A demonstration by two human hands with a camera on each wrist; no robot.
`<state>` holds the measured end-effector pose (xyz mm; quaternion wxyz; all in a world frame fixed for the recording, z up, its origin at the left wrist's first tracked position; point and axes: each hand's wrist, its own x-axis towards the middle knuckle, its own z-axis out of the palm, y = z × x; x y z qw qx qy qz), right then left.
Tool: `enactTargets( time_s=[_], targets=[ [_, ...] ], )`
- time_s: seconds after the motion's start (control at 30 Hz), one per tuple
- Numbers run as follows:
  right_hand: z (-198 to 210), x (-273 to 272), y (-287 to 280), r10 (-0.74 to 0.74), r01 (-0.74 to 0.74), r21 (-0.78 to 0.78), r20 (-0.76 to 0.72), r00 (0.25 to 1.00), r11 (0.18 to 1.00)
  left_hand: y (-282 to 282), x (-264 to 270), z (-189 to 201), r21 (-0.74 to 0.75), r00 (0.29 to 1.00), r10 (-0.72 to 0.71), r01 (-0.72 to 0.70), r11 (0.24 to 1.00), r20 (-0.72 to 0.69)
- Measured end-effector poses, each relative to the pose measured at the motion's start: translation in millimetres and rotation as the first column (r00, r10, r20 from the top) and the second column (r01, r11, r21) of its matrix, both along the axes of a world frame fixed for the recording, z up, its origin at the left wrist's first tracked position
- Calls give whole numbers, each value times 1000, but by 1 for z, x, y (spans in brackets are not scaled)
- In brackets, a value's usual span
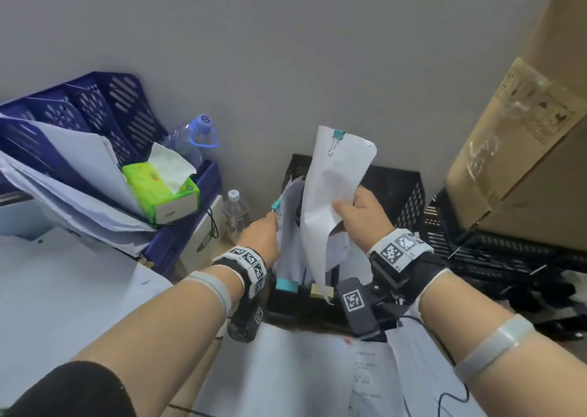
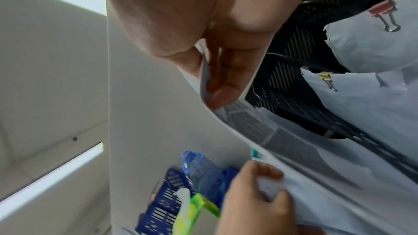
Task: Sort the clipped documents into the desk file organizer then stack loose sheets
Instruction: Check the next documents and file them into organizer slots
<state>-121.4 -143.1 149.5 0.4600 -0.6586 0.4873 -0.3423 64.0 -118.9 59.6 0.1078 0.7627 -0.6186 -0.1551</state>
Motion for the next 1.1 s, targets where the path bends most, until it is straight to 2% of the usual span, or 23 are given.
enactTargets(
  time_s=[0.1, 0.27, 0.33, 0.4, 0.47, 0.57, 0.63, 0.7, 0.77, 0.83, 0.9, 0.97, 1.03, 1.07, 1.1],
  targets=[
    [-29, 23, -16, -55, 43, -70, -182, 982, 997, 0, -1, 3, -13, 998, 31, -31, 999, -51],
    [-75, 49, -15, -134, 96, -151, -262, 956, 984, -2, -6, 4, -8, 992, 66, -68, 998, -106],
    [-94, 56, -13, -111, 77, -114, -339, 934, 991, -1, -7, 2, -10, 988, 69, -71, 997, -136],
    [-106, 58, -14, -56, 69, 16, -411, 910, 997, 1, -7, -1, -9, 983, 55, -58, 998, -175],
    [-110, 58, -16, -12, 56, 110, -370, 929, 992, 2, -6, -7, -9, 978, 30, -33, 999, -209],
    [-115, 56, -14, 20, 7, 80, -329, 944, 997, 5, -4, -15, -14, 964, 11, -15, 1000, -266],
    [-119, 53, -7, 57, -29, 113, -255, 965, 993, 14, -2, -25, -86, 933, -32, 1, 996, -359],
    [-126, 43, 5, 75, -38, 227, -156, 985, 973, 28, 1, -40, -180, 867, -55, -41, 983, -495],
    [-136, 30, 20, 51, -11, 378, -94, 994, 926, 45, 4, -58, -209, 836, -14, -120, 971, -548],
    [-155, 11, 38, 31, 42, 505, -136, 990, 862, 65, 7, -80, -136, 847, 18, -106, 985, -531],
    [-175, -13, 60, 68, 115, 594, -278, 958, 796, 86, 5, -105, -8, 855, -2, -3, 1000, -518],
    [-198, -36, 83, 108, 192, 667, -381, 918, 720, 109, -2, -127, 157, 857, -29, 127, 980, -514],
    [-221, -54, 107, 240, 212, 668, -518, 821, 714, 129, -13, -146, 313, 862, -59, 245, 918, -503],
    [-229, -59, 119, 283, 257, 705, -552, 784, 661, 139, -19, -154, 373, 867, -98, 309, 875, -489],
    [-241, -62, 130, 388, 227, 700, -602, 698, 677, 147, -26, -163, 418, 871, -158, 373, 828, -464]
  ],
)
